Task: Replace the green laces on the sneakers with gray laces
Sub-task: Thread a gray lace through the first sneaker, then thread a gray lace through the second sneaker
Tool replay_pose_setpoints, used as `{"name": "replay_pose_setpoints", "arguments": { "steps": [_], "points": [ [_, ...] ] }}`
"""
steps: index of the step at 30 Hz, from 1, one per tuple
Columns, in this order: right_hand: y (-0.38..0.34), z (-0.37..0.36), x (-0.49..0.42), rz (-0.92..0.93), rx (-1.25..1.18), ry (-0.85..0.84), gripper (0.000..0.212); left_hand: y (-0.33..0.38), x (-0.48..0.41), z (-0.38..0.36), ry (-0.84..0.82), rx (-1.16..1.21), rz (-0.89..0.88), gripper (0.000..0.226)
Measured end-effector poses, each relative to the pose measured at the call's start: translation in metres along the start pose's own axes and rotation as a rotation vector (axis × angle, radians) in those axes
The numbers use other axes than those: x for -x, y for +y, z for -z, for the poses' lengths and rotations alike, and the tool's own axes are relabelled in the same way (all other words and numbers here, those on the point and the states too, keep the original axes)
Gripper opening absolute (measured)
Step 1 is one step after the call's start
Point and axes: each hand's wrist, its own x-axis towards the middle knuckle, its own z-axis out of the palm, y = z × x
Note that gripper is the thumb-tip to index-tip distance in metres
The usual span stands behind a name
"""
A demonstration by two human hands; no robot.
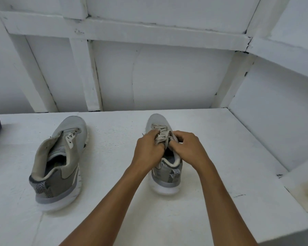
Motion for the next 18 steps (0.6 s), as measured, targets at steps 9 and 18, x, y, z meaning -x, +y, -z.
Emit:
{"name": "replay_pose_setpoints", "arguments": {
  "steps": [9,18],
  "points": [
    [-0.019,0.009,0.007,0.020,0.048,0.002,0.030,-0.004,0.012,0.024,-0.069,0.067,0.003,0.045],
    [-0.083,-0.027,0.035,0.217,-0.189,-0.025,0.026,-0.019,0.059,0.100,0.252,0.096,0.035,0.048]
  ]
}}
